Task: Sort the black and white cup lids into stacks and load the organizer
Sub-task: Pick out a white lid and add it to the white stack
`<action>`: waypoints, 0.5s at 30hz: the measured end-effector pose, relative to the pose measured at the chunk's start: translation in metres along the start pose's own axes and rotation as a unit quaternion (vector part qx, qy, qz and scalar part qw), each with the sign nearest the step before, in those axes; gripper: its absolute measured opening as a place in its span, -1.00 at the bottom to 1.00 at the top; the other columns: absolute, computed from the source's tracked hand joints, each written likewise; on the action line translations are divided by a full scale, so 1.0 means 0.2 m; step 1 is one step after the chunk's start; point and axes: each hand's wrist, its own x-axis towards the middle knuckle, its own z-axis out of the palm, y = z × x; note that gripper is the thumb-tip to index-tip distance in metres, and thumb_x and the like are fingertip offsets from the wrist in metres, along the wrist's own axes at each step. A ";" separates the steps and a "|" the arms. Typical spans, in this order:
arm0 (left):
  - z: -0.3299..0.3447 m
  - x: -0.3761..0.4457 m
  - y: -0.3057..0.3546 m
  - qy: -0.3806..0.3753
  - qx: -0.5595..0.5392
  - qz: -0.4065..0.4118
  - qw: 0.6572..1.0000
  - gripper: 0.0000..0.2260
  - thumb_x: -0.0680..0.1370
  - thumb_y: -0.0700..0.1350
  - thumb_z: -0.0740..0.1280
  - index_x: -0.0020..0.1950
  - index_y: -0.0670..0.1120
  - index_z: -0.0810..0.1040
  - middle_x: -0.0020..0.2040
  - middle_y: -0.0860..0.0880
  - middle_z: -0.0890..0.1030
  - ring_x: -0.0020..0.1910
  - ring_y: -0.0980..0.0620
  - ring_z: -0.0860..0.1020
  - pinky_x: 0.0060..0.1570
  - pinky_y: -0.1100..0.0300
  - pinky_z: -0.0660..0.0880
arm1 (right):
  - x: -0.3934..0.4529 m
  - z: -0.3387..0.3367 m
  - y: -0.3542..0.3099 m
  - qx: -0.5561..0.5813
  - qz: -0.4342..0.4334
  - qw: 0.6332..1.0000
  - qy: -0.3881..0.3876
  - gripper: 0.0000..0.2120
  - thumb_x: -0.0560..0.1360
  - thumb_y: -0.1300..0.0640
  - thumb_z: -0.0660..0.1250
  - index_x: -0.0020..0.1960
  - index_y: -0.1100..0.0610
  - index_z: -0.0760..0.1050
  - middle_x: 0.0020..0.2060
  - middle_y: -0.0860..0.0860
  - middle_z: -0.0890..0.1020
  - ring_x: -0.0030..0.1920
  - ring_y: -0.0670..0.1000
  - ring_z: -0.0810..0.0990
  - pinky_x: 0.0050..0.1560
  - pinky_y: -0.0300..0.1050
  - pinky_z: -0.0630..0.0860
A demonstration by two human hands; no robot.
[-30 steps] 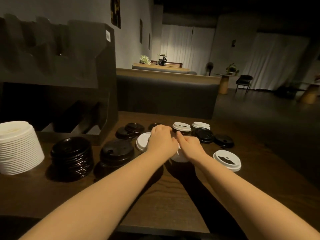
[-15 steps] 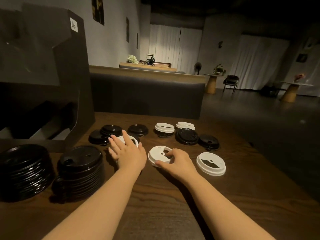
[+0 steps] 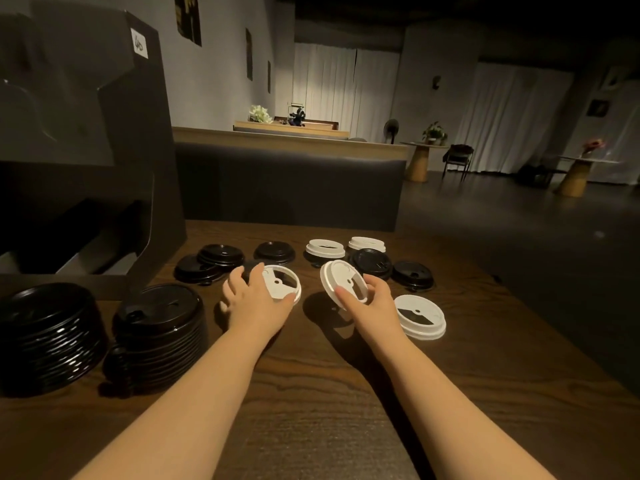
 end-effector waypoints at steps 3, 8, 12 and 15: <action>0.02 0.02 -0.01 -0.046 0.042 -0.003 0.998 -0.16 0.46 0.26 0.35 0.57 0.03 -0.02 0.57 -0.08 0.06 0.55 -0.12 -0.06 0.47 -0.12 -0.06 | 0.00 -0.01 -0.01 0.031 0.011 0.999 -0.011 -0.33 0.46 -0.05 0.40 0.46 0.05 0.17 0.35 0.03 0.38 0.17 -0.03 0.42 0.02 -0.18 0.43; -0.01 0.00 -0.01 -0.021 0.053 0.063 0.996 -0.45 0.53 0.15 0.34 0.48 0.11 0.28 0.53 0.01 0.21 0.54 -0.08 0.04 0.47 -0.12 0.01 | -0.01 -0.01 -0.01 0.029 -0.001 0.999 -0.019 -0.29 0.44 -0.07 0.43 0.47 0.01 0.16 0.39 0.01 0.35 0.31 0.04 0.39 0.19 -0.09 0.41; -0.02 -0.06 0.03 0.005 -0.042 0.152 0.987 -0.41 0.52 -0.03 0.39 0.50 0.11 0.25 0.53 0.06 0.23 0.52 0.00 0.11 0.47 -0.07 0.01 | -0.01 -0.01 -0.02 0.022 -0.040 0.998 -0.032 -0.16 0.41 -0.02 0.47 0.53 -0.01 0.07 0.46 -0.05 0.27 0.42 0.02 0.30 0.32 -0.05 0.33; -0.03 -0.09 0.07 -0.031 -0.115 0.179 0.977 -0.22 0.47 -0.04 0.46 0.56 0.11 0.07 0.51 0.09 0.26 0.52 0.02 0.14 0.49 -0.04 -0.01 | -0.02 -0.01 -0.03 -0.003 -0.073 0.996 -0.046 -0.12 0.40 -0.02 0.48 0.54 -0.05 0.03 0.49 -0.09 0.22 0.45 -0.01 0.24 0.36 -0.03 0.28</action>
